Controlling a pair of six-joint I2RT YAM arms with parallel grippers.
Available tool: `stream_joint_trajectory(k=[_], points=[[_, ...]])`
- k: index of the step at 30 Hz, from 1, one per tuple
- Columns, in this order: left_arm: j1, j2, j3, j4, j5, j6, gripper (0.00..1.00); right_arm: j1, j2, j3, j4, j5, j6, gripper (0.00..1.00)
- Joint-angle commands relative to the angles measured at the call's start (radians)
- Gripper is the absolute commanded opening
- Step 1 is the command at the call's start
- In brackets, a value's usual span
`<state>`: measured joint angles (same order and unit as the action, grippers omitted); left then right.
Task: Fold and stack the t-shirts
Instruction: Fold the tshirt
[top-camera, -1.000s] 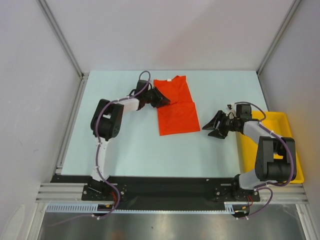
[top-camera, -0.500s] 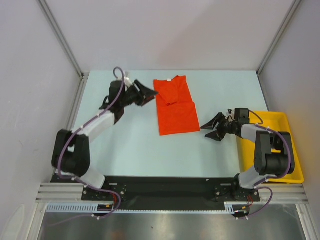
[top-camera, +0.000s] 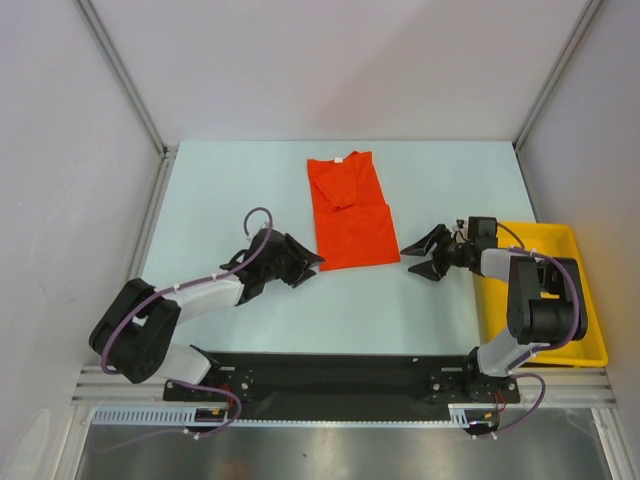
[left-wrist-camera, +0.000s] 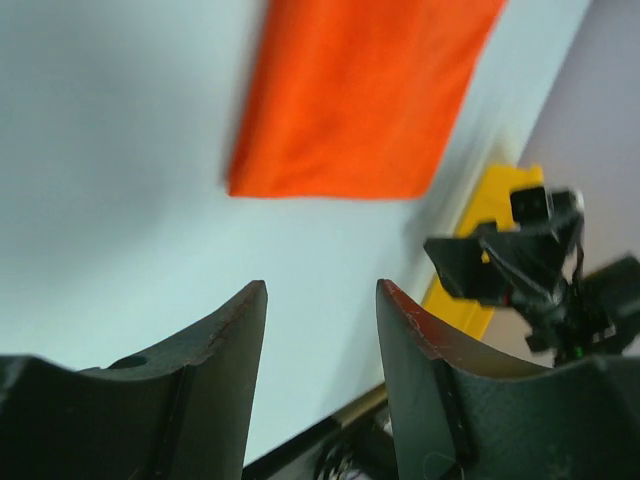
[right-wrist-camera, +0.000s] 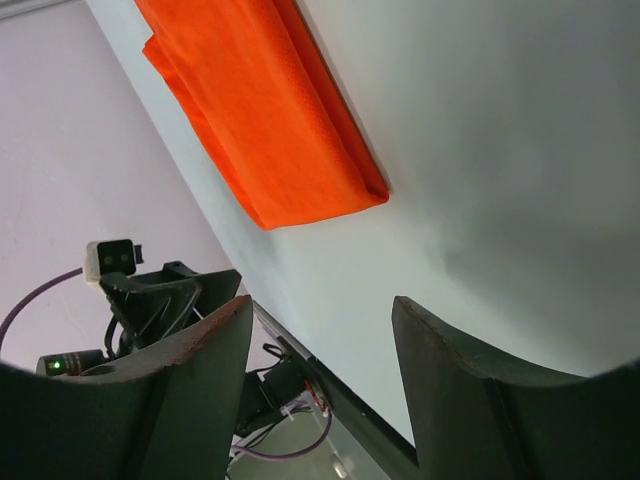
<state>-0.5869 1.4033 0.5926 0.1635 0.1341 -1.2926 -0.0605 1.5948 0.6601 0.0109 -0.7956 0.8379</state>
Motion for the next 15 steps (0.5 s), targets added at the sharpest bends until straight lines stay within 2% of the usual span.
stream_joint_trajectory(k=[1, 5, 9, 15], points=[[-0.008, 0.013, 0.018, -0.083, -0.167, -0.140, 0.53, 0.004, 0.008, 0.009, 0.018, -0.011, -0.005, 0.64], [-0.021, 0.043, -0.013, -0.070, -0.202, -0.275, 0.47, 0.004, 0.019, 0.021, 0.011, -0.010, -0.017, 0.64], [-0.025, 0.112, 0.026, -0.079, -0.183, -0.287, 0.47, 0.004, 0.042, 0.048, -0.006, -0.014, -0.039, 0.64], [-0.042, 0.177, 0.003, -0.026, -0.185, -0.356, 0.46, 0.004, 0.066, 0.075, -0.006, -0.021, -0.042, 0.65]])
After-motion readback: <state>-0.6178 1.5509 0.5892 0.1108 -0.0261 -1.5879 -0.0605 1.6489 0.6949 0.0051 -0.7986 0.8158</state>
